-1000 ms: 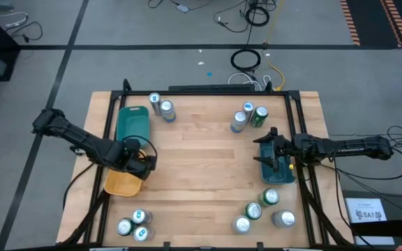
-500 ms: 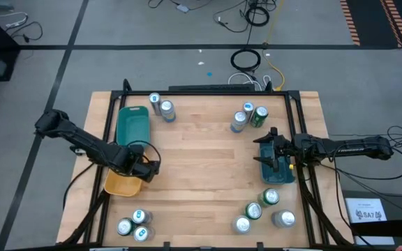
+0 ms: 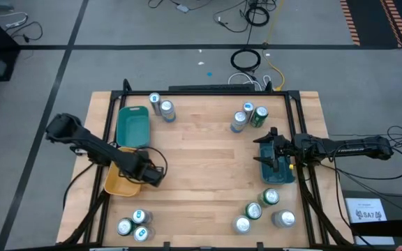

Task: Sort soda cans
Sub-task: Move the yellow bin to the center of the table

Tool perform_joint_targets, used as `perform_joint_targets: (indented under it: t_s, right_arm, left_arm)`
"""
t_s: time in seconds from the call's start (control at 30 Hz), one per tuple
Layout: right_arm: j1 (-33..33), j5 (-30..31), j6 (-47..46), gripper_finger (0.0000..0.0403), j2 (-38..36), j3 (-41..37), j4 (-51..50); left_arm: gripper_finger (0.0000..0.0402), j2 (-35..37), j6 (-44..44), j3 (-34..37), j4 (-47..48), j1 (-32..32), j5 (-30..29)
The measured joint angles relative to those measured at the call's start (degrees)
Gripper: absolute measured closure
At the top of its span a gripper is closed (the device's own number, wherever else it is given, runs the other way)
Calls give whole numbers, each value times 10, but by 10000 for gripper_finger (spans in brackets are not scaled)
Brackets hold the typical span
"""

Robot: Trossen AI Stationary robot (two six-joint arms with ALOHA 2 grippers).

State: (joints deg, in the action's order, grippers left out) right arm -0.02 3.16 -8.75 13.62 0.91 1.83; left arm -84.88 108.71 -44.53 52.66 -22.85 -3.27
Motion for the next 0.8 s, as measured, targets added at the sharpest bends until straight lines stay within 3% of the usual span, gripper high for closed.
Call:
perform_joint_targets:
  t_s: [0.33,0.6,0.8]
  right_arm:
    - [0,0,0,37,0,0,0]
    - [0,0,0,37,0,0,0]
    - [0,0,0,37,0,0,0]
  left_arm:
    - [386,-10,5,-12,-43,23,14]
    - [394,-29,-19,-81,-75,86,9]
    - [396,-129,-64,-211,-82,134,-28]
